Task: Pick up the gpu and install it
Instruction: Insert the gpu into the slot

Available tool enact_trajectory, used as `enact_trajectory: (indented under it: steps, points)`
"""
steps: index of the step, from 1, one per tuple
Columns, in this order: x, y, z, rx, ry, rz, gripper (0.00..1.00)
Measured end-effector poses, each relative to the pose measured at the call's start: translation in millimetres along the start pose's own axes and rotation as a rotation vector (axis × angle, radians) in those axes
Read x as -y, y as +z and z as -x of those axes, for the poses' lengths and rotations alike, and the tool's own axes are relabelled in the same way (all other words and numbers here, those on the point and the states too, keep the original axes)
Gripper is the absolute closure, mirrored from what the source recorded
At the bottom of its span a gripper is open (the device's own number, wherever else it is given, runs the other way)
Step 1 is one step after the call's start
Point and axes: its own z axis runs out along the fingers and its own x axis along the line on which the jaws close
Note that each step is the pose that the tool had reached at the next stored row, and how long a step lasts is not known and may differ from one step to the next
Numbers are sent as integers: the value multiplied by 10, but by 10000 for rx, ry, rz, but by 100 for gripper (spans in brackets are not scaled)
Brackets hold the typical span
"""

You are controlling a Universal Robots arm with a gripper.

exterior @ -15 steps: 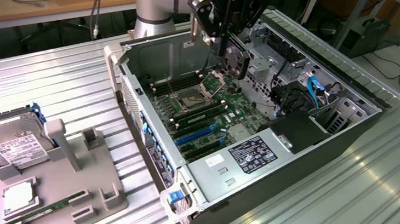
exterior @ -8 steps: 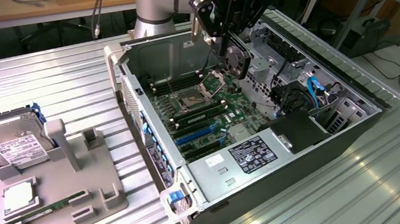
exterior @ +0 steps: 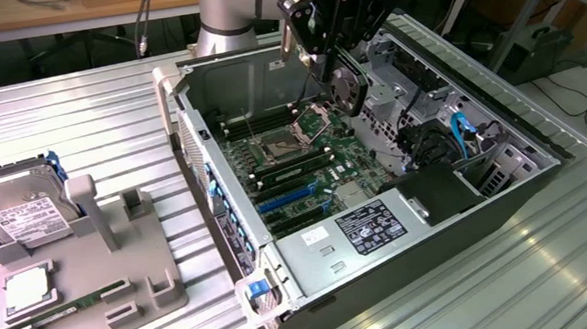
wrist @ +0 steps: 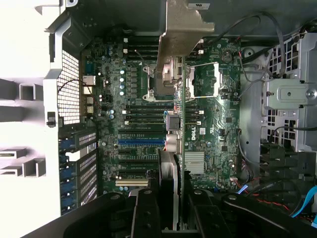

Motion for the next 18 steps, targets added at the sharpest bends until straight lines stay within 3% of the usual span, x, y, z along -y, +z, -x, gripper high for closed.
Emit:
enact_trajectory:
  steps: [6,18]
  points:
    - [0,0,0,-5,-197,4,73]
    - [0,0,0,-32,-1224,22,73]
